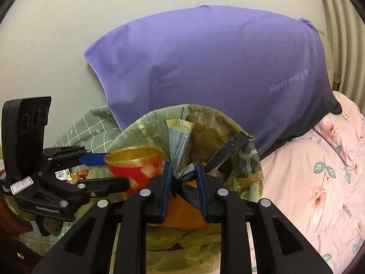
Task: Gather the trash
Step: 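Open both tools to drop the cup and wrapper into the bin, then grasp the yellow wafer wrapper with left tool while right tool grasps red snack packet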
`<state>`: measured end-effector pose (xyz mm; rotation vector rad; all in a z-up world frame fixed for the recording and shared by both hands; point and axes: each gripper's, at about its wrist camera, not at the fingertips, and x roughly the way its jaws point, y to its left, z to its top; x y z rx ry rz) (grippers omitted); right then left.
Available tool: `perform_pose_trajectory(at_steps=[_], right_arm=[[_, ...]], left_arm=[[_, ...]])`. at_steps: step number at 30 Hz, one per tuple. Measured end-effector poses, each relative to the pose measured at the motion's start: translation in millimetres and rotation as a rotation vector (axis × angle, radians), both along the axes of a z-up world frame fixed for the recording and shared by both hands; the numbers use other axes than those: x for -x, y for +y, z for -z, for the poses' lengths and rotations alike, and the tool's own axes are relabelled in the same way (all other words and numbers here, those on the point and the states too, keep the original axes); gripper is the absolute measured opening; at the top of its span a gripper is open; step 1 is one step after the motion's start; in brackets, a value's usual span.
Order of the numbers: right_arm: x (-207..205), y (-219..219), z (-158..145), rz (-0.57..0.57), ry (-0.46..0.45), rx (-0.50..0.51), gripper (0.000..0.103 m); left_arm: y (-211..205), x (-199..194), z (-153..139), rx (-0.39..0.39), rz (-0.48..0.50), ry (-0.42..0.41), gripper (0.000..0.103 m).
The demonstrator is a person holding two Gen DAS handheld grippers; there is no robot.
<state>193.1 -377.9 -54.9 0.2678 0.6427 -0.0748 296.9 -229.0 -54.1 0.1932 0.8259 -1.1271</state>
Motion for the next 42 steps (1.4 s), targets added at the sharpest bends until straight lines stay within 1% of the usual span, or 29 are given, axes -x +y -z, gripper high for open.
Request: perform_pose_trajectory(at_steps=[1,2,3,6,9,13,16,19,21,24,25,26,27,31,34,37,39,40,41,42], right_arm=[[0.4,-0.3,-0.7,0.012,-0.004,0.011,0.025],[1.8,-0.2,-1.5,0.028,-0.011,0.030,0.033],[2.5,-0.9,-2.6,0.031,-0.015,0.031,0.038],[4.7,-1.7,-5.1,0.035,-0.022,0.029,0.038],[6.9,1.3,-10.2,0.042,-0.032,0.048,0.038],[11.0,10.2,-18.4,0.031,-0.056,0.053,0.038],[13.3,22.9,-25.5,0.017,-0.068,0.077,0.039],[15.9,39.5,-33.3,-0.021,-0.095,0.077,0.039],[16.9,49.3,-36.7,-0.050,-0.112,0.061,0.051],[13.6,68.9,-39.7,-0.112,-0.121,0.034,0.052],[11.4,75.0,-40.4,-0.128,-0.121,0.032,0.054],[9.2,82.9,-40.9,-0.149,-0.123,0.029,0.060],[7.0,91.0,-41.2,-0.173,-0.125,0.024,0.063],[-2.8,118.0,-41.3,-0.267,-0.131,-0.010,0.063],[-11.4,141.6,-40.7,-0.327,-0.117,0.007,0.063],[-15.6,164.7,-39.3,-0.382,-0.097,0.030,0.063],[-14.7,176.4,-37.4,-0.411,-0.089,0.058,0.063],[-14.7,181.0,-35.8,-0.425,-0.081,0.066,0.063],[-15.9,185.1,-33.1,-0.443,-0.068,0.063,0.063],[-17.2,189.2,-29.8,-0.464,-0.055,0.056,0.063]], left_arm=[[0.5,-0.7,-0.2,0.011,0.000,0.003,0.063],[3.0,0.7,-3.4,0.028,-0.001,0.000,0.068],[5.6,3.4,-6.8,0.038,-0.004,-0.009,0.070],[20.6,7.2,-17.4,0.056,-0.035,-0.031,0.071],[37.5,6.0,-25.4,0.076,-0.100,-0.049,0.071],[71.5,9.5,-32.9,0.099,-0.226,-0.065,0.071],[98.0,10.3,-31.6,0.094,-0.304,-0.083,0.071],[134.8,13.9,-23.9,0.060,-0.392,-0.103,0.071],[158.0,16.7,-12.8,0.028,-0.457,-0.088,0.071],[195.4,19.6,1.0,0.003,-0.552,-0.055,0.071],[206.4,21.6,3.4,-0.004,-0.577,-0.052,0.071],[219.4,24.8,5.7,-0.011,-0.608,-0.053,0.071],[231.6,27.0,6.7,-0.017,-0.635,-0.057,0.071],[279.6,33.2,9.7,-0.019,-0.753,-0.070,0.071],[323.0,33.9,13.9,-0.029,-0.889,-0.082,0.071],[383.8,37.4,20.4,-0.021,-1.079,-0.080,0.071],[413.9,36.9,28.1,-0.025,-1.170,-0.072,0.071],[425.1,35.9,32.5,-0.031,-1.198,-0.065,0.071],[441.0,30.8,42.0,-0.053,-1.222,-0.039,0.071],[449.2,27.5,47.7,-0.067,-1.228,-0.025,0.071]])
